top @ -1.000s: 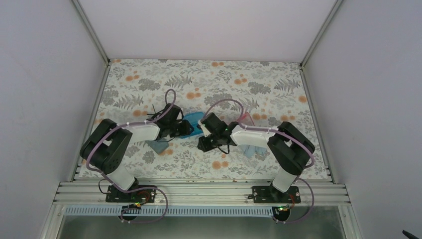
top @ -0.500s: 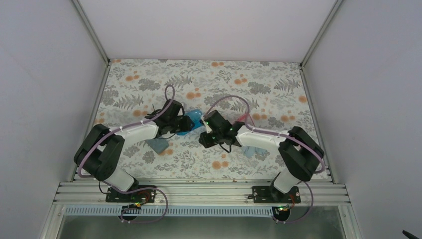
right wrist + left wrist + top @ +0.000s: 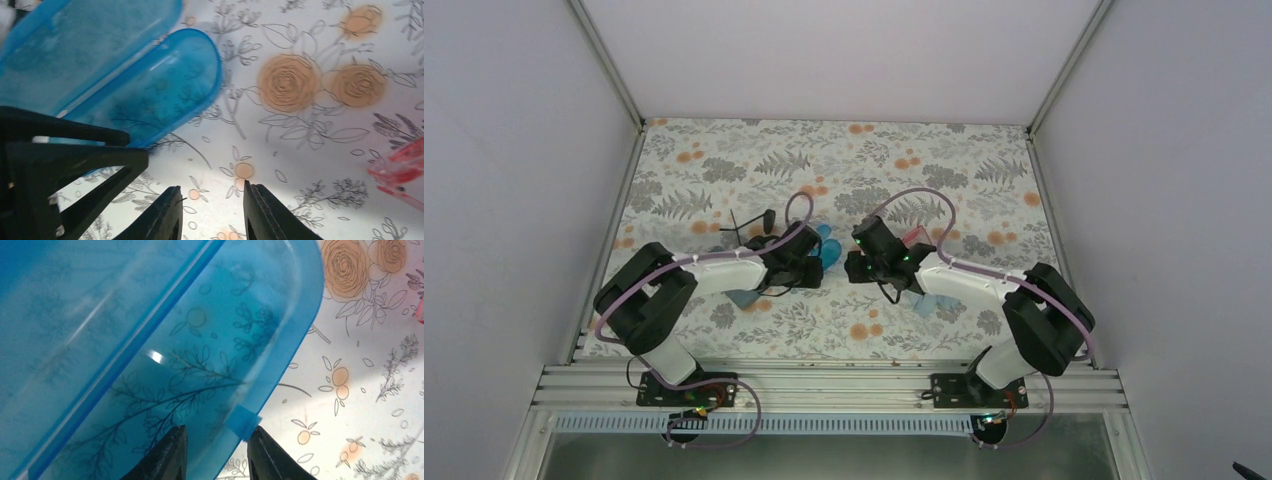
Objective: Organize the sunglasses
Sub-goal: Place the sunglasses case at the center of the board.
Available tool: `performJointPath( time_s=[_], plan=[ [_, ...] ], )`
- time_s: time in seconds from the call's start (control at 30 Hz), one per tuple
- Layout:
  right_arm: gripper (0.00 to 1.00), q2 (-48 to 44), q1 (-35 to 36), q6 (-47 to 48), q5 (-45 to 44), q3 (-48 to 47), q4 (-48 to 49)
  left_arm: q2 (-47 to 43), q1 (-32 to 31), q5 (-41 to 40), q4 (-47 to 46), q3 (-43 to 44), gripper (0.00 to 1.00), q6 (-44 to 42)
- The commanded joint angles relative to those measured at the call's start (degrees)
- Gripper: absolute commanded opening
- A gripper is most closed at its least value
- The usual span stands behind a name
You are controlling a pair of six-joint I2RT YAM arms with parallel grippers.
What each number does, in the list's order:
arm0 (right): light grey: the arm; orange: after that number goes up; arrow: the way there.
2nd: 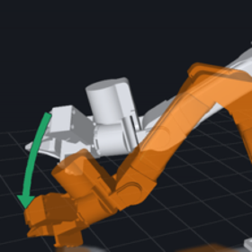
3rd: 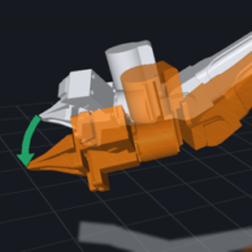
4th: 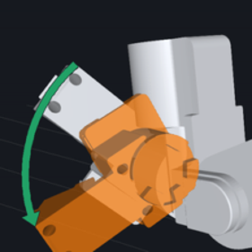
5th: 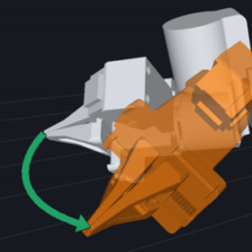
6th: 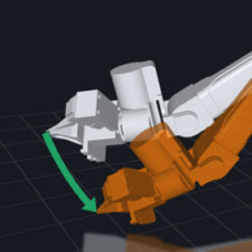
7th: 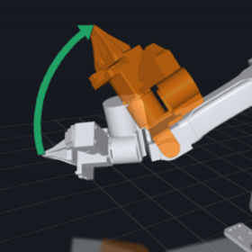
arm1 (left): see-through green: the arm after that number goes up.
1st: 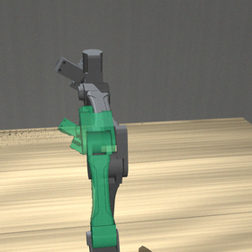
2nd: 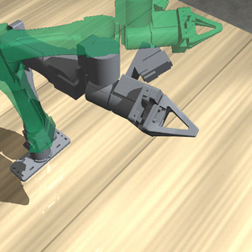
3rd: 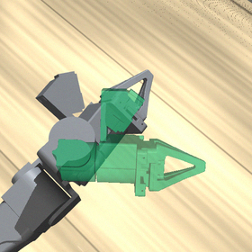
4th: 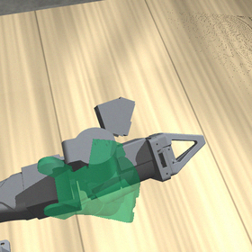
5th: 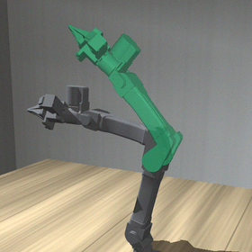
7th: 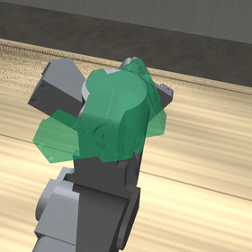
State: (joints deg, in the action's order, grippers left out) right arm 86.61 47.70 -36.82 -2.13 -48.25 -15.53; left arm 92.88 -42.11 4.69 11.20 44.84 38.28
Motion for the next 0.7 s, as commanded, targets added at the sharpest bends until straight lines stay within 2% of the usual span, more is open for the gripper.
performJointPath(
  time_s=[0.0,0.1,0.4,0.53,0.67],
  plan=[
    [0.34,-0.5,-1.2,-3.1,-0.1,1.8,1.5,2.5,-3.9,-12.4,4.1,3.0,0.31,-2.1],
    [0.34,-0.6,-1.6,-3.8,1.0,2.5,2.4,3.9,-6.2,-18.5,4.5,4.0,0.31,-4.3],
    [0.34,-1.7,-3.2,-4.6,2.0,4.3,3.5,8.1,-7.5,-26.7,7.2,7.0,0.30,-10.3],
    [0.34,-1.6,-3.7,-4.6,2.5,4.5,3.8,10.5,-7.4,-28.7,7.0,7.8,0.28,-14.9],
    [0.34,-1.6,-4.0,-4.7,2.8,4.6,3.9,12.2,-6.9,-27.1,4.3,7.7,0.27,-20.6]
  ],
)
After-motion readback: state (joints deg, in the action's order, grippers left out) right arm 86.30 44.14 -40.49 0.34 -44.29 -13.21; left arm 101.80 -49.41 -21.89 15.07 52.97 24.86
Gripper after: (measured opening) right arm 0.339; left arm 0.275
